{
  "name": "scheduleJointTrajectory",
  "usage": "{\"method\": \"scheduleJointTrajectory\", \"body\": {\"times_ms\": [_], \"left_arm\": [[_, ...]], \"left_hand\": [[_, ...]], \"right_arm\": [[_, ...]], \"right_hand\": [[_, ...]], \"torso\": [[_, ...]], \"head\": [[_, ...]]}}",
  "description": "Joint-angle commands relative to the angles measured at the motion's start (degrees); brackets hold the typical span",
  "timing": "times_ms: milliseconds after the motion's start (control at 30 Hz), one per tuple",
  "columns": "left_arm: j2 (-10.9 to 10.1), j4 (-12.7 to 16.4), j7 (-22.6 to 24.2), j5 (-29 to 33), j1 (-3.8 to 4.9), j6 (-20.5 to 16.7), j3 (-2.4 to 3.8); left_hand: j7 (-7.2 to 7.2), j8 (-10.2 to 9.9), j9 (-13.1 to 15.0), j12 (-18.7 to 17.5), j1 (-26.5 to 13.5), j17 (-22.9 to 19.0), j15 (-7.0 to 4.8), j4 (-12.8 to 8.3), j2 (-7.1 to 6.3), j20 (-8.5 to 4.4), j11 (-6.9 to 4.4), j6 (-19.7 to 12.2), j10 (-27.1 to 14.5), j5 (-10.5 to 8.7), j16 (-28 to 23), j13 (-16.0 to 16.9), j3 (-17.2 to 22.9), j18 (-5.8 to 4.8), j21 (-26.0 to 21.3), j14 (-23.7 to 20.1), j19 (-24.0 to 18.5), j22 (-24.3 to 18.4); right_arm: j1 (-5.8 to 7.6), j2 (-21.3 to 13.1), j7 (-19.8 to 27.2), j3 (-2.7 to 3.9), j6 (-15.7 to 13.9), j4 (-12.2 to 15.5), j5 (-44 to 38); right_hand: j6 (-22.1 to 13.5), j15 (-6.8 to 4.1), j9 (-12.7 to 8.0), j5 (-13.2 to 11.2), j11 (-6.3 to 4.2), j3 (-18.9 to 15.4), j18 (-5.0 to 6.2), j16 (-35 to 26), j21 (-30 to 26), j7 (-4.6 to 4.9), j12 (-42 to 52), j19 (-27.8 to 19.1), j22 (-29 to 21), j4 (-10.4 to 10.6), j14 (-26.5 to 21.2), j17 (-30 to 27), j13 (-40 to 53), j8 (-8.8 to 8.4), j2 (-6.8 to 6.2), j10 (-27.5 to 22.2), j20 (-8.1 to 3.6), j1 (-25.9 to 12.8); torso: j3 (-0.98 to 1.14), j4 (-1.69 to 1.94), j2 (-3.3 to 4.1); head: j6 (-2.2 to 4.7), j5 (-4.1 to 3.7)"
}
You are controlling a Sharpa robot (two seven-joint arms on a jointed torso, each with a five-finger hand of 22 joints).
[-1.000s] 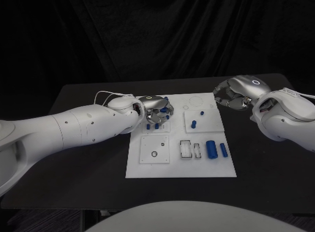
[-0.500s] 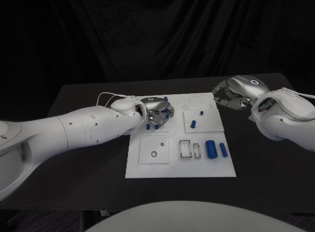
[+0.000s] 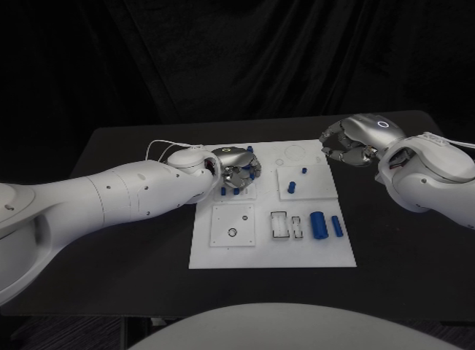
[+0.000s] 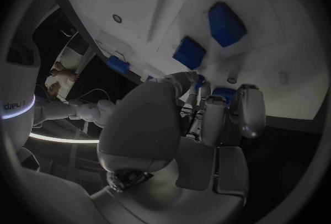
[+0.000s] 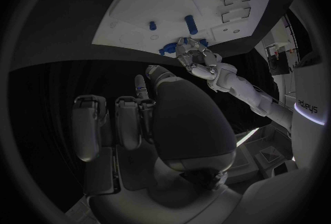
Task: Assemble the parts on the task board
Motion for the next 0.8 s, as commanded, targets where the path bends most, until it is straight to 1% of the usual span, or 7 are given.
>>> {"method": "scheduleJointTrajectory", "body": {"times_ms": [33, 200, 233, 367, 500, 700, 800], "left_arm": [[0.2, -0.09, 0.1, -0.09, -0.36, -0.19, -0.06], [0.15, -0.13, 0.62, -0.09, -0.45, -1.1, -0.06], [0.13, -0.13, 0.81, -0.09, -0.46, -1.43, -0.06], [0.02, 0.04, 1.26, -0.09, -0.49, -2.86, -0.06], [-0.24, 0.54, 1.3, -0.09, -0.51, -5.05, -0.06], [-0.85, 1.2, 1.1, -0.09, -0.52, -7.33, -0.06], [-1.57, 2.04, 0.99, -0.09, -0.51, -8.34, -0.06]], "left_hand": [[-0.02, 0.24, -0.15, 0.45, 0.05, 3.27, 0.01, -0.51, 0.64, -0.08, -0.07, 0.54, 0.64, -0.21, 0.34, -0.02, 0.13, -0.42, 0.29, 0.42, 0.39, 9.82], [0.06, 0.56, -0.03, 0.9, 0.03, 3.4, -0.12, -0.73, 1.1, -0.19, -0.27, 1.07, 1.37, -0.22, 0.43, -0.04, 0.12, -0.49, 0.52, 0.66, 0.76, 9.93], [0.11, 1.02, 0.2, 1.32, 0.16, 3.61, -0.3, -0.96, 1.54, -0.31, -0.52, 1.67, 2.12, -0.18, 0.53, -0.03, 0.09, -0.57, 0.8, 0.94, 1.17, 10.06], [-0.01, 1.57, 0.55, 1.91, 0.46, 4.14, -0.74, -1.52, 2.03, -0.69, -1.05, 2.13, 3.4, -0.07, 0.73, -0.13, 0.02, -0.78, 1.49, 1.63, 2.15, 10.37], [-0.03, 2.63, 1.12, 3.0, 1.33, 4.57, -1.61, -2.49, 3.25, -1.53, -1.98, 3.31, 6.0, 0.03, 0.91, -0.35, 0.04, -1.12, 2.55, 2.48, 3.67, 10.82], [0.11, 2.96, 1.28, 3.29, 1.58, 3.96, -1.86, -2.86, 3.64, -1.82, -2.17, 3.63, 6.74, 0.44, 0.76, -0.49, 0.0, -1.2, 2.79, 2.23, 4.03, 10.92], [0.28, 3.13, 1.35, 3.32, 1.48, 3.5, -1.92, -2.87, 3.68, -1.91, -2.15, 3.84, 6.95, 0.67, 0.64, -0.6, -0.11, -1.18, 2.73, 1.98, 3.97, 10.88]], "right_arm": [[-0.12, -0.09, -0.47, 0.03, 0.37, 0.16, -0.2], [-0.12, -0.17, -0.52, 0.03, 0.4, 0.2, -0.2], [-0.12, -0.18, -0.53, 0.03, 0.42, 0.2, -0.2], [-0.12, -0.19, -0.54, 0.03, 0.47, 0.22, -0.2], [-0.12, -0.22, -0.52, 0.03, 0.5, 0.21, -0.2], [-0.13, -0.28, -0.49, 0.03, 0.54, 0.21, -0.2], [-0.13, -0.37, -0.48, 0.03, 0.55, 0.22, -0.2]], "right_hand": [[0.33, 0.29, -0.08, 0.2, 0.39, 0.28, 0.58, -0.14, -0.25, -0.05, -0.27, 4.02, 13.71, -0.01, 4.75, 11.04, 11.78, 0.09, 0.09, 2.95, 0.44, -0.58], [0.33, 0.29, -0.08, 0.2, 0.39, 0.28, 0.58, -0.14, -0.25, -0.05, -0.27, 4.02, 13.71, -0.01, 4.75, 11.04, 11.78, 0.09, 0.09, 2.95, 0.44, -0.58], [0.33, 0.29, -0.08, 0.2, 0.39, 0.28, 0.58, -0.14, -0.25, -0.05, -0.27, 4.02, 13.71, -0.01, 4.75, 11.04, 11.78, 0.09, 0.09, 2.95, 0.44, -0.58], [0.33, 0.29, -0.08, 0.2, 0.39, 0.28, 0.58, -0.14, -0.25, -0.05, -0.27, 4.02, 13.71, -0.01, 4.75, 11.04, 11.78, 0.09, 0.09, 2.95, 0.44, -0.58], [0.33, 0.29, -0.08, 0.2, 0.39, 0.28, 0.58, -0.14, -0.25, -0.05, -0.27, 4.02, 13.71, -0.01, 4.75, 11.04, 11.78, 0.09, 0.09, 2.95, 0.44, -0.58], [0.33, 0.29, -0.08, 0.2, 0.39, 0.28, 0.58, -0.14, -0.25, -0.05, -0.27, 4.02, 13.71, -0.01, 4.75, 11.04, 11.78, 0.09, 0.09, 2.95, 0.44, -0.58], [0.38, 0.28, -0.12, 0.22, 0.37, 0.37, 0.6, -0.19, -0.31, -0.07, -0.23, 3.98, 13.69, 0.02, 4.74, 11.0, 11.82, 0.08, 0.13, 2.99, 0.44, -0.63]], "torso": [[-0.03, -0.01, -0.02], [0.02, -0.02, -0.01], [0.03, 0.0, 0.01], [0.02, 0.01, 0.0], [0.02, -0.02, -0.02], [-0.01, 0.02, -0.01], [-0.02, 0.04, -0.02]], "head": [[-0.01, 0.04], [-0.01, 0.02], [-0.01, 0.01], [-0.01, 0.01], [-0.01, 0.13], [-0.01, 0.08], [-0.01, 0.01]]}}
